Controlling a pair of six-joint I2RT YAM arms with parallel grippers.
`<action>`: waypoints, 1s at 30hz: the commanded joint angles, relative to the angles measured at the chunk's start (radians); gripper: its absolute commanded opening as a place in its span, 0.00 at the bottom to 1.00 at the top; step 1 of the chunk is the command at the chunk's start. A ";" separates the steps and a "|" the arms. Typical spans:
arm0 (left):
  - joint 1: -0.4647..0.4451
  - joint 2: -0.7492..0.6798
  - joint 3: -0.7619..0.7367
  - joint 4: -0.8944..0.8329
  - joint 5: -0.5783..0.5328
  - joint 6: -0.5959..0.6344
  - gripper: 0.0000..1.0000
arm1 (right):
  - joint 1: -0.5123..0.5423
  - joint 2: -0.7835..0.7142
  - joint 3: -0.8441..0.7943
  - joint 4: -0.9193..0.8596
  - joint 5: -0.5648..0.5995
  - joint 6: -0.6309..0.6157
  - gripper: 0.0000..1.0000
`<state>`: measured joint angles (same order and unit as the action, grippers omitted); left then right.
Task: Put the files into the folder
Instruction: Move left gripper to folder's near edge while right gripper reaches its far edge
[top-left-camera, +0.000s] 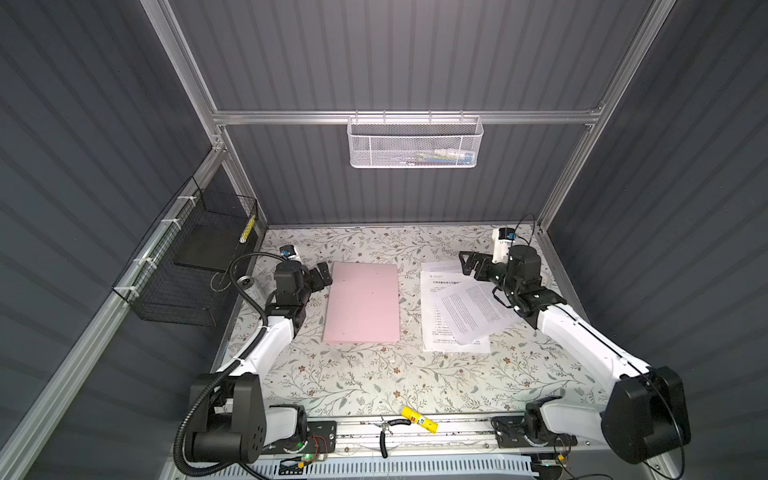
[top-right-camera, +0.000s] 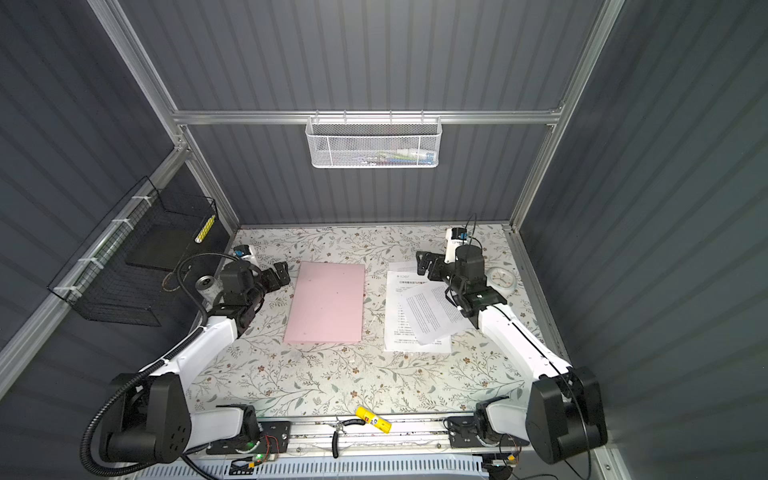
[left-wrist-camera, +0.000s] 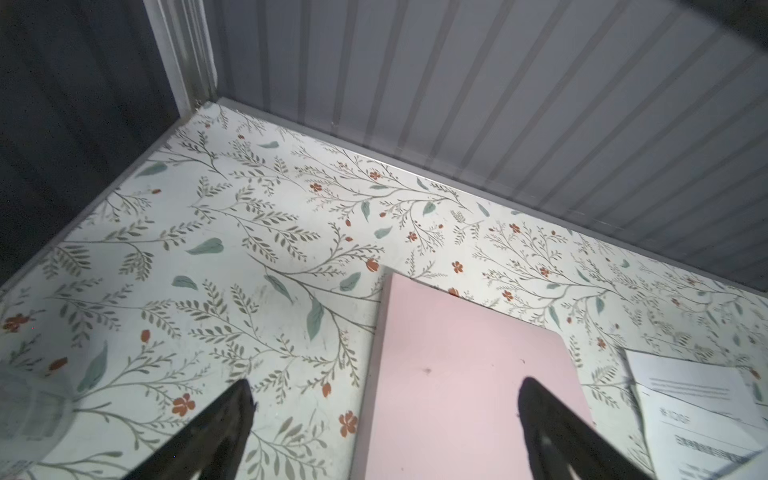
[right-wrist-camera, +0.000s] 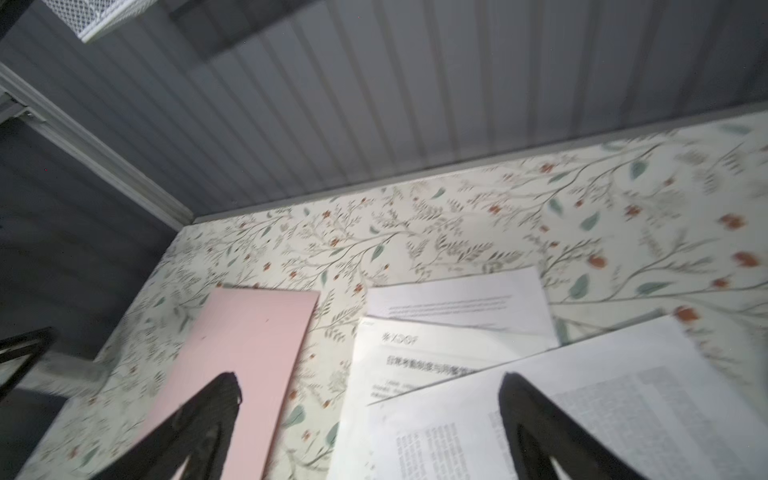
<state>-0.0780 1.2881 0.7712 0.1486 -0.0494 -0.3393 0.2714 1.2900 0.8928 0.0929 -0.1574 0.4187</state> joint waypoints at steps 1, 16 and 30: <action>-0.005 0.018 0.056 -0.178 0.128 -0.039 1.00 | 0.032 0.058 0.044 -0.113 -0.145 0.142 0.99; -0.010 0.095 -0.040 -0.118 0.251 -0.077 1.00 | 0.195 0.446 0.164 0.046 -0.474 0.275 0.95; -0.144 -0.017 -0.092 -0.008 0.007 0.070 1.00 | 0.371 0.312 0.178 -0.069 0.090 -0.031 0.99</action>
<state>-0.1665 1.3247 0.6952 0.0837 0.0639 -0.3687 0.5766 1.7096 1.0786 0.0441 -0.3862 0.5594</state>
